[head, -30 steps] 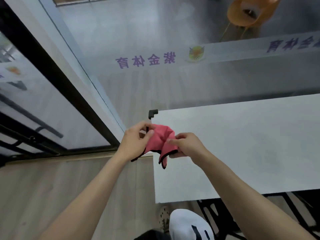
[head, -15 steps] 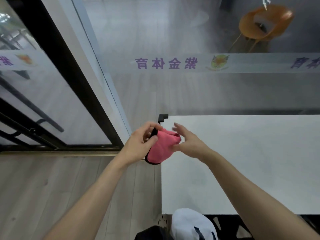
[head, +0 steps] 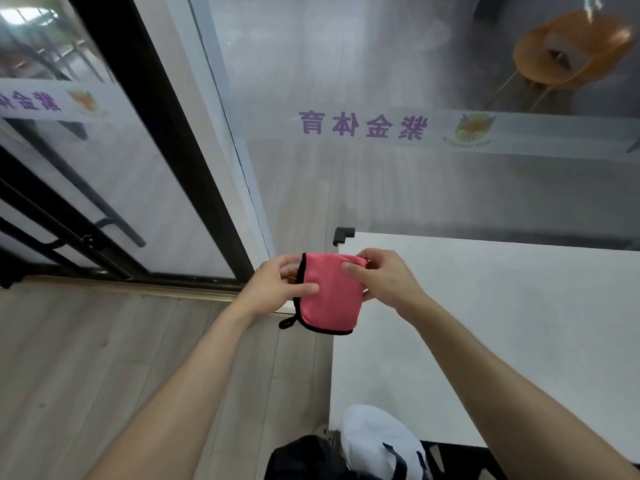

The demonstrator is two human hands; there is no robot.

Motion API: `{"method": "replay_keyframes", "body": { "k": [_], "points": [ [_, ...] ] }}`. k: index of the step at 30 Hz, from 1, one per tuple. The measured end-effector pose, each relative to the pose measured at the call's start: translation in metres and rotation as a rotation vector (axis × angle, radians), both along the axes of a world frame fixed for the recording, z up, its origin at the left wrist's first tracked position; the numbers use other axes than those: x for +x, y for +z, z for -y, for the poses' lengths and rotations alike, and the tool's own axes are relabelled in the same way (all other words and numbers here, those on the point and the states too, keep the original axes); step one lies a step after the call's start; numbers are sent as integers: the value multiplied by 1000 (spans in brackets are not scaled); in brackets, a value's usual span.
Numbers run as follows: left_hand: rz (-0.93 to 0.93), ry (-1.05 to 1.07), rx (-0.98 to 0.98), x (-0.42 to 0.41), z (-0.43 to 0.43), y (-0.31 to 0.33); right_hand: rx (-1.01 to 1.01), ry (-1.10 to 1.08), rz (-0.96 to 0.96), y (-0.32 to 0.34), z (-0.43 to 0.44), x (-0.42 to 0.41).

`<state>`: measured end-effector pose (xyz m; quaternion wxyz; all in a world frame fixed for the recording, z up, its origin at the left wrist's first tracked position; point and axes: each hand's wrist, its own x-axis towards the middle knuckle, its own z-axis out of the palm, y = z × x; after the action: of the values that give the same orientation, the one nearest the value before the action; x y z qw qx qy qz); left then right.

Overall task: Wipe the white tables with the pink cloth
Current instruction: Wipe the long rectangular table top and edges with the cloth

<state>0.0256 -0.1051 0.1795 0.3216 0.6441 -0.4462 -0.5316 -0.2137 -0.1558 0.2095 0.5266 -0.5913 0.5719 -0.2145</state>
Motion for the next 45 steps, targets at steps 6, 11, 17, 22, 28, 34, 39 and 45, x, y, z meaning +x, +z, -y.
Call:
{"method": "replay_keyframes", "body": {
  "k": [6,11,17,22,28,34,39,45],
  "points": [
    [388,100,-181,-7,-12,-9,132,43,-135,-5,-5,4],
    [861,85,-509,-31,-23,-11,213,4,-18,-2,-18,30],
    [614,-78,-506,-25,-37,-19,285,-127,132,-2,-25,38],
    [259,-170,-265,-13,-45,-17,354,-194,259,-8,-25,37],
    [257,-166,-108,-18,-37,-37,338,-109,160,-20,-35,34],
    [161,-99,34,-30,-29,-50,216,-83,-147,-27,-28,36],
    [69,94,85,-22,-22,-71,243,-139,102,-44,-22,26],
    [96,298,165,-19,-23,-129,-32,-13,-483,-131,-13,-20]
  ]
}}
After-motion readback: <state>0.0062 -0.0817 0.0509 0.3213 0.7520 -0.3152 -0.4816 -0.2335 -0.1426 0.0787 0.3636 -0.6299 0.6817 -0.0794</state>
